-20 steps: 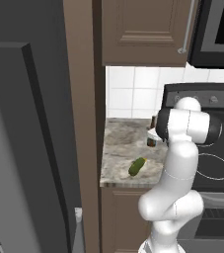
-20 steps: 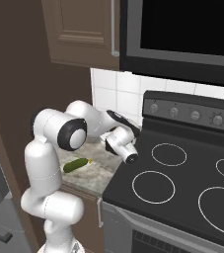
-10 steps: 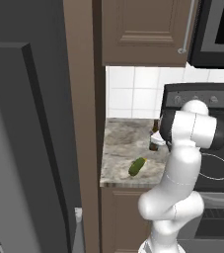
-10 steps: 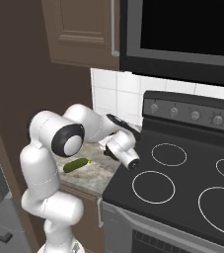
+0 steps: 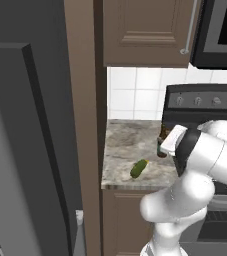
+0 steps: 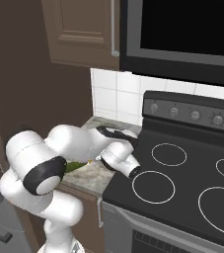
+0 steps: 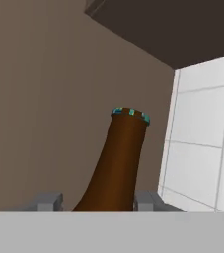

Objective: Place the liquor and beer on the top shelf of the fridge to keep them out of children's reach, and place the cucumber on lower shelves for easy access.

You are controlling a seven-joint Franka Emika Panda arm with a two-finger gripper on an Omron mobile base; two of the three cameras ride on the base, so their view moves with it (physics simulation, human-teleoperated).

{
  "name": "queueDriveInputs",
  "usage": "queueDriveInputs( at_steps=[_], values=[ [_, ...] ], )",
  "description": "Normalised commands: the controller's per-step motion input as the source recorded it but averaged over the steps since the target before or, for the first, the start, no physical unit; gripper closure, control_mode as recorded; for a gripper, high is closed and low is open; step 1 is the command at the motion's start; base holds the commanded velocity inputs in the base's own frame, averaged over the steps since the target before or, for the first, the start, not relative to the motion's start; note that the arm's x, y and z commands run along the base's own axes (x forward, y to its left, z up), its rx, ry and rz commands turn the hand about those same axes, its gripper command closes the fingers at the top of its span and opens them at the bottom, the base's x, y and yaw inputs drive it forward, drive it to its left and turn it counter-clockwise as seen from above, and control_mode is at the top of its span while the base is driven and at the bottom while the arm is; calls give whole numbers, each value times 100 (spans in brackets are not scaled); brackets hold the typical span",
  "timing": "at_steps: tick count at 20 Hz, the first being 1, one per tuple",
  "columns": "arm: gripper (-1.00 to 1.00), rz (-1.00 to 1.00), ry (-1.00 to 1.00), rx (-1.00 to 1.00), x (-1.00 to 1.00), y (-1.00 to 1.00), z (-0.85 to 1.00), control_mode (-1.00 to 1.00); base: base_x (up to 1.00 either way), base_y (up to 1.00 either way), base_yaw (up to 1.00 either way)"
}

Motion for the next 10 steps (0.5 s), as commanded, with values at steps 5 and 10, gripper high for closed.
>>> queueDriveInputs(
  at_steps=[5,10],
  values=[
    [100,1,0,-13,-67,11,97,-100,0,0,0],
    [100,3,0,-9,-90,11,47,-100,0,0,0]
  ],
)
